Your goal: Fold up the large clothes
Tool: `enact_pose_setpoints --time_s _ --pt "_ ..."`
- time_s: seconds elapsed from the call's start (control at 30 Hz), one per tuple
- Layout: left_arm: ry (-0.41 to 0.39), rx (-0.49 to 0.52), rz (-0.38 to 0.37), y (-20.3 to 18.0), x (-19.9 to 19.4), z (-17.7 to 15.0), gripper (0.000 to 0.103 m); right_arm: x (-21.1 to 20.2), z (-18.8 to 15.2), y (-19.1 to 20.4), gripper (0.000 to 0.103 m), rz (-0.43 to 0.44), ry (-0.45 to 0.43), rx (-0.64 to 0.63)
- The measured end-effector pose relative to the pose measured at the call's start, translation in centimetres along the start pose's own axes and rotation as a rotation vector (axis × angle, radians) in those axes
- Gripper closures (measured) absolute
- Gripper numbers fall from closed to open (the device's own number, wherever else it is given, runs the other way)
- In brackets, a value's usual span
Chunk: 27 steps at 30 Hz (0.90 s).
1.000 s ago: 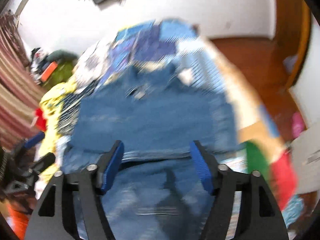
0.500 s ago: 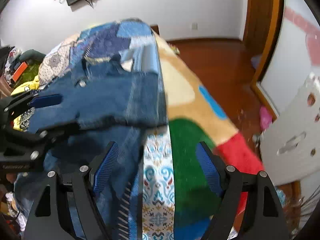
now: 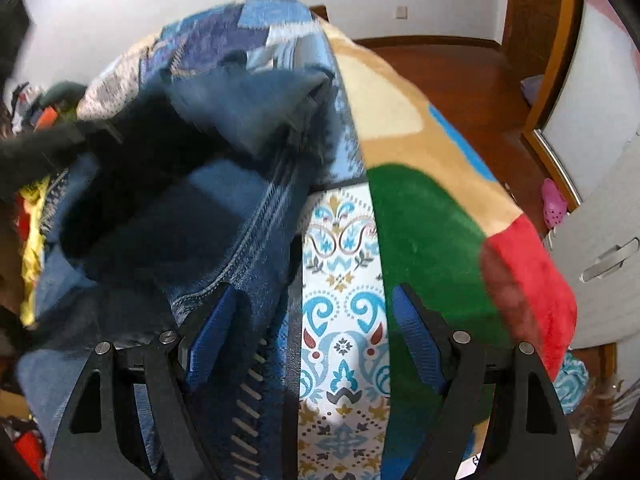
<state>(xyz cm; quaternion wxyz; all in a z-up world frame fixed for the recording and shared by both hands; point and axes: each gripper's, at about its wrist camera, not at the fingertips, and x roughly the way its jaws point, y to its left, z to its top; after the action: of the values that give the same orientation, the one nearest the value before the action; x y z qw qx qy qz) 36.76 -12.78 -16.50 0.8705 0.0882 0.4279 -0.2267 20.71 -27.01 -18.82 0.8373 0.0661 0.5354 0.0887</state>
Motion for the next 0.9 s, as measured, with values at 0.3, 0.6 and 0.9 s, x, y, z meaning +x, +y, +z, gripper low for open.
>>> enact_pose_setpoints --time_s 0.3,0.6,0.9 --pt "-0.199 -0.172 0.232 10.0 -10.1 -4.2 0.092 -0.4 -0.4 -0.2 0.026 -0.027 0.014 0.002" --pt "0.03 -0.394 0.251 18.1 -8.4 -15.3 0.086 -0.2 -0.3 1.0 0.026 -0.087 0.022 -0.032" --pt "0.106 -0.365 0.336 18.2 -7.1 -19.1 0.052 -0.9 0.4 1.9 0.026 -0.136 0.021 -0.055"
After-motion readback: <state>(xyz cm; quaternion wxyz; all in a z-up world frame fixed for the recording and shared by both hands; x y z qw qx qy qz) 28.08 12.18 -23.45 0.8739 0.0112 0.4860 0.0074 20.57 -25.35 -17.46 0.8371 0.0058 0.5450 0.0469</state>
